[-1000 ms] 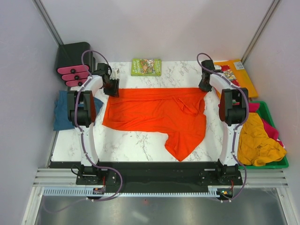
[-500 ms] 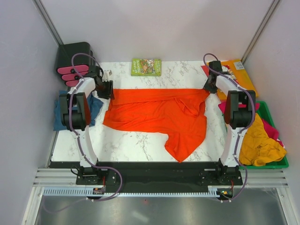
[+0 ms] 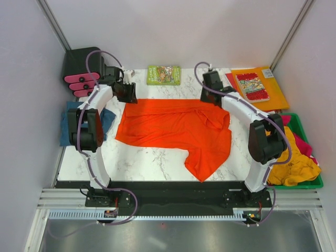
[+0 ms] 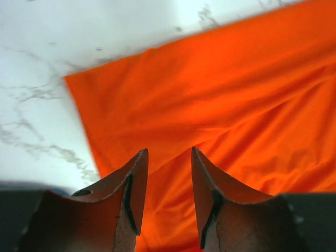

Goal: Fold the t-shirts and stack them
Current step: Fold the flattened tshirt in 1/3 of the way, then grap the side of the flattened tshirt closest away from the robot with both arms

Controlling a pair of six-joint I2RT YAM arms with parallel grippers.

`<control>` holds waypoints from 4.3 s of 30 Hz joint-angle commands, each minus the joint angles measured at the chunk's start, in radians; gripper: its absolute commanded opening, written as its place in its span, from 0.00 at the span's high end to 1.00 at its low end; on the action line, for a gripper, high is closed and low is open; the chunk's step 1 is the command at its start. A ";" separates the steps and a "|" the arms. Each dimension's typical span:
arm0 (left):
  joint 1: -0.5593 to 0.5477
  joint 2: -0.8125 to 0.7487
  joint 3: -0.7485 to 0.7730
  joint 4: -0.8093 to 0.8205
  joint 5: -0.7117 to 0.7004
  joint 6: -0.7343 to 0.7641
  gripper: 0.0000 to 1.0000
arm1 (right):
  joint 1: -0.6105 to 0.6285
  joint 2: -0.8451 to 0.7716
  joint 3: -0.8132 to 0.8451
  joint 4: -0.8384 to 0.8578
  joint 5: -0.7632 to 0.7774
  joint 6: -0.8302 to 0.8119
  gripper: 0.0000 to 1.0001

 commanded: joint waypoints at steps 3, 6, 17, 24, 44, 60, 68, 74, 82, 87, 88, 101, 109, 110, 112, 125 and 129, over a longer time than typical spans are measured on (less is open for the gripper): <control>-0.086 -0.026 -0.062 -0.020 -0.009 0.062 0.55 | 0.068 -0.077 -0.254 0.015 0.017 0.045 0.67; -0.108 -0.014 -0.081 -0.028 -0.033 0.078 0.55 | 0.070 -0.080 -0.310 0.035 0.018 0.062 0.66; -0.113 0.104 -0.024 -0.043 -0.064 0.026 0.55 | 0.067 0.074 -0.224 -0.022 0.092 0.045 0.64; -0.108 0.155 -0.018 -0.045 -0.108 0.024 0.55 | 0.012 0.210 -0.100 -0.106 0.095 0.065 0.63; -0.088 -0.037 0.009 -0.003 -0.023 0.000 0.50 | 0.008 0.109 0.075 -0.077 0.097 0.037 0.54; 0.015 -0.756 -0.627 0.235 -0.155 -0.023 0.16 | 0.318 -0.724 -0.526 0.053 0.337 -0.129 0.48; 0.015 -0.738 -0.987 0.849 -0.266 -0.050 0.00 | 0.623 -0.951 -0.670 0.187 0.819 -0.207 0.31; 0.012 -0.672 -1.145 1.195 -0.287 -0.055 0.00 | 0.803 -0.966 -0.671 0.122 1.032 -0.179 0.20; -0.038 -0.592 -1.425 1.729 -0.257 -0.028 0.00 | 1.064 -0.835 -0.638 0.024 1.284 -0.021 0.06; -0.035 -0.562 -1.432 1.782 -0.272 -0.040 0.00 | 1.104 -0.701 -0.602 -0.084 1.357 0.197 0.02; -0.035 -0.563 -1.429 1.779 -0.277 -0.042 0.00 | 1.104 -0.684 -0.594 -0.161 1.367 0.248 0.02; -0.025 -0.565 -1.403 1.732 -0.331 -0.076 0.00 | 0.973 -0.703 -0.742 -0.409 1.408 0.804 0.02; -0.025 -0.563 -1.403 1.733 -0.329 -0.076 0.00 | 1.027 -0.276 -0.439 -0.269 1.220 0.247 0.02; -0.025 -0.565 -1.403 1.732 -0.331 -0.077 0.00 | 1.033 -0.255 -0.363 -0.108 1.097 0.120 0.02; -0.025 -0.563 -1.403 1.733 -0.329 -0.076 0.00 | 1.045 -0.235 -0.301 0.040 0.990 -0.056 0.02; 0.016 -0.563 -1.393 1.710 -0.257 -0.094 0.00 | 0.837 -0.365 -0.298 0.231 0.531 -0.270 0.02; 0.004 -0.565 -1.388 1.704 -0.274 -0.083 0.00 | 0.791 -0.500 -0.454 0.222 0.355 -0.184 0.02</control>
